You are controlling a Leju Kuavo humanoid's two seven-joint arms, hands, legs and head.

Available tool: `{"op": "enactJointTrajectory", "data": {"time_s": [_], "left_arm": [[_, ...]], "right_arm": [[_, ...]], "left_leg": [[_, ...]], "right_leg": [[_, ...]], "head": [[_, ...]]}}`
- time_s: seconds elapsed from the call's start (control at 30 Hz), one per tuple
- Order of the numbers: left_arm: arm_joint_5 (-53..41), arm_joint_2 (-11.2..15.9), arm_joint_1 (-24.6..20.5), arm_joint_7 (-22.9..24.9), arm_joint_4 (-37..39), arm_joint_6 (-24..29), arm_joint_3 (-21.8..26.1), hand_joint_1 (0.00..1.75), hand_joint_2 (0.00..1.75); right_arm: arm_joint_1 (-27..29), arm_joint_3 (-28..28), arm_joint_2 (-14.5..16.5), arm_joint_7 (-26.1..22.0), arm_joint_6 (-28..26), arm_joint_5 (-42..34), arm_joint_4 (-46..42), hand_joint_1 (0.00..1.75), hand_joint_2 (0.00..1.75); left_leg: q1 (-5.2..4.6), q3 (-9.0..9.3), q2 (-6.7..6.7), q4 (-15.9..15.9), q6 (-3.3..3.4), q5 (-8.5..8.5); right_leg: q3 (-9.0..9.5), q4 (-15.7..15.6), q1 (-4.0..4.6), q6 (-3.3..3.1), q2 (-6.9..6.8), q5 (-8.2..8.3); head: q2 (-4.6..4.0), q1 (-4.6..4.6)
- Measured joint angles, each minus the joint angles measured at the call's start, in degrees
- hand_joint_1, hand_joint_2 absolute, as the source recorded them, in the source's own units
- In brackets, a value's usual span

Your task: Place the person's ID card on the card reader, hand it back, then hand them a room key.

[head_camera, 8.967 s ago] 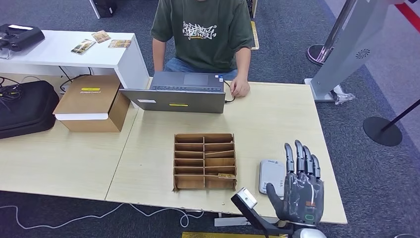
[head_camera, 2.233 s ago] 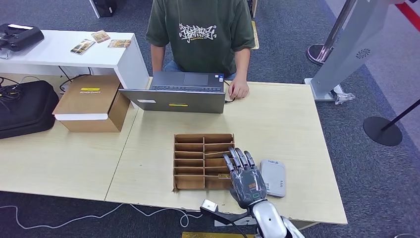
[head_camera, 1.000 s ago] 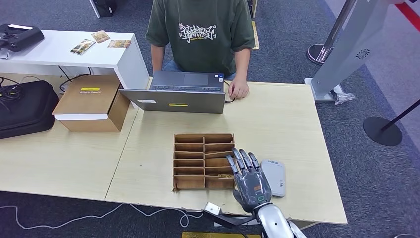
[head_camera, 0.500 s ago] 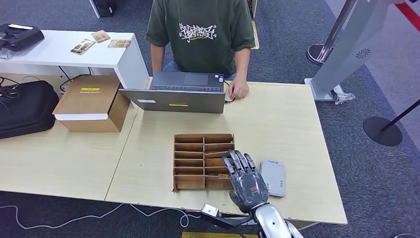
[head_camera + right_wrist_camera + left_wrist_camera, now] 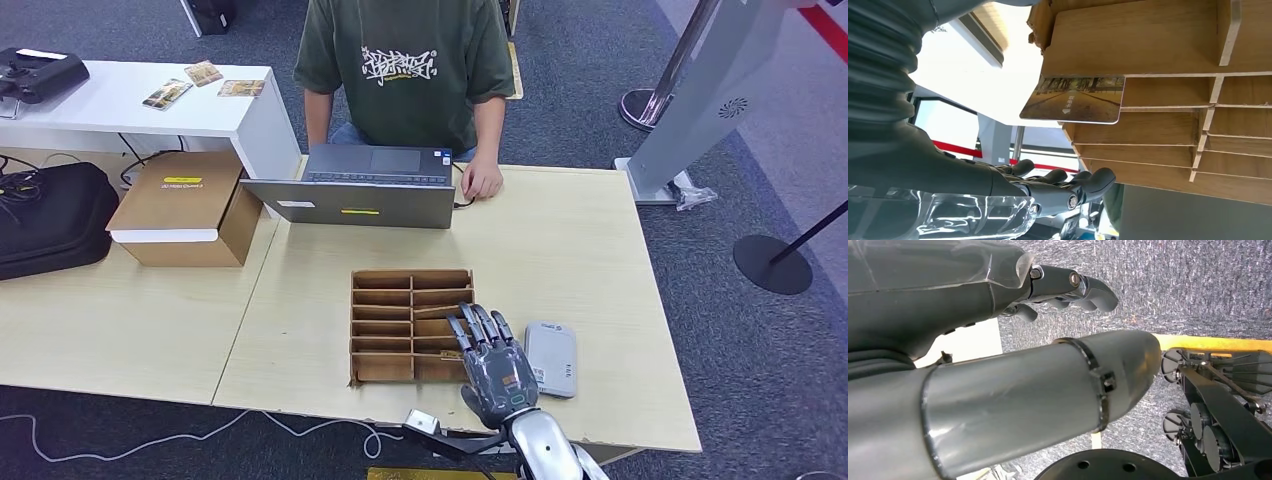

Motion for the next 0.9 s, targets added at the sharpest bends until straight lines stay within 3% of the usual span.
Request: {"op": "enactJointTrajectory", "data": {"time_s": [0.3, 0.37, 0.43, 0.47, 0.53, 0.9], "left_arm": [[0.0, 0.1, 0.0, 0.0, 0.0, 0.0, 0.0, 0.00, 0.00], [0.0, 0.1, 0.0, 0.0, 0.0, 0.0, 0.0, 0.00, 0.00], [0.0, 0.1, 0.0, 0.0, 0.0, 0.0, 0.0, 0.00, 0.00], [0.0, 0.1, 0.0, 0.0, 0.0, 0.0, 0.0, 0.00, 0.00], [0.0, 0.1, 0.0, 0.0, 0.0, 0.0, 0.0, 0.00, 0.00], [0.0, 0.1, 0.0, 0.0, 0.0, 0.0, 0.0, 0.00, 0.00]], "right_arm": [[-0.2, 0.0, 0.0, 0.7, 0.0, 0.0, 0.1, 0.03, 1.75], [-0.2, 0.0, 0.0, 0.8, 0.0, 0.0, 0.1, 0.74, 1.75], [-0.2, 0.0, 0.0, 0.9, 0.0, 0.0, 0.1, 1.57, 1.75], [-0.2, 0.0, 0.0, 0.9, 0.1, 0.0, 0.1, 1.68, 1.75], [-0.2, 0.0, 0.0, 0.9, 0.1, 0.0, 0.1, 1.75, 1.75], [-0.8, 0.0, 0.0, 0.9, 0.2, 0.0, 0.1, 1.70, 1.75]], "left_leg": [[0.00, 0.00, 0.00, 0.0, 0.00, 0.00], [0.00, 0.00, 0.00, 0.0, 0.00, 0.00], [0.00, 0.00, 0.00, 0.0, 0.00, 0.00], [0.00, 0.00, 0.00, 0.0, 0.00, 0.00], [0.00, 0.00, 0.00, 0.0, 0.00, 0.00], [0.00, 0.02, 0.00, 0.0, 0.00, 0.00]], "right_leg": [[0.00, 0.0, 0.00, 0.00, 0.00, 0.00], [0.00, 0.0, 0.00, 0.00, 0.00, 0.00], [0.00, 0.0, 0.00, 0.00, 0.00, 0.00], [0.00, 0.0, 0.00, 0.00, 0.00, 0.00], [0.00, 0.0, 0.00, 0.00, 0.00, 0.00], [0.01, 0.0, 0.00, 0.00, 0.00, 0.00]], "head": [[0.00, 0.00], [0.00, 0.00], [-0.01, 0.00], [0.00, 0.00], [0.00, 0.00], [-0.01, 0.00]]}}
